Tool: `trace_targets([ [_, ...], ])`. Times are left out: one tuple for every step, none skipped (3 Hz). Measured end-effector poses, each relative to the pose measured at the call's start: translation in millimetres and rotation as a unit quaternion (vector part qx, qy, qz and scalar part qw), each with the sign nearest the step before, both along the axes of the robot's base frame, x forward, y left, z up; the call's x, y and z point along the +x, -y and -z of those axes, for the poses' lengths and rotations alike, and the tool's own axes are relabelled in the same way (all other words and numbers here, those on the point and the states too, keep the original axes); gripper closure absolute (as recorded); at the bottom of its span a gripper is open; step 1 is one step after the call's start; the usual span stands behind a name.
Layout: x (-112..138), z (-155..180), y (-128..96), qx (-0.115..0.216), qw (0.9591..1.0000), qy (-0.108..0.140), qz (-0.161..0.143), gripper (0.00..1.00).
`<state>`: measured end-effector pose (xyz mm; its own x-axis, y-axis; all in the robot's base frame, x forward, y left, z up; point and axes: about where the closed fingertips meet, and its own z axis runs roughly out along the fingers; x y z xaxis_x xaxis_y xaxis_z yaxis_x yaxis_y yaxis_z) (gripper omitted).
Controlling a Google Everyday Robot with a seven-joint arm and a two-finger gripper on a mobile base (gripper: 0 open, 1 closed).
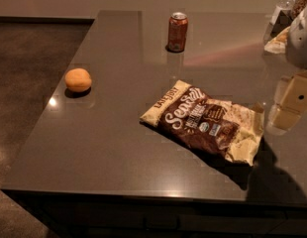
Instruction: Move brown chip bag near orange
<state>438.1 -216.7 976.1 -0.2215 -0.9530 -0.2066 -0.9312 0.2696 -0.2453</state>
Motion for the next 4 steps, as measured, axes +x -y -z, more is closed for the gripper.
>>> trace_targets([
  [0.0, 0.0, 0.0, 0.0, 1.0, 0.0, 0.0, 0.0],
  [5.2, 5.9, -9.0, 0.005, 0.9999, -0.005, 0.01, 0.0],
  [15.3, 19.6, -29.8, 0.022, 0.9994, -0.02, 0.02, 0.0],
  [32.0, 43.1, -64.9, 0.049, 0.9971, -0.047, 0.034, 0.0],
])
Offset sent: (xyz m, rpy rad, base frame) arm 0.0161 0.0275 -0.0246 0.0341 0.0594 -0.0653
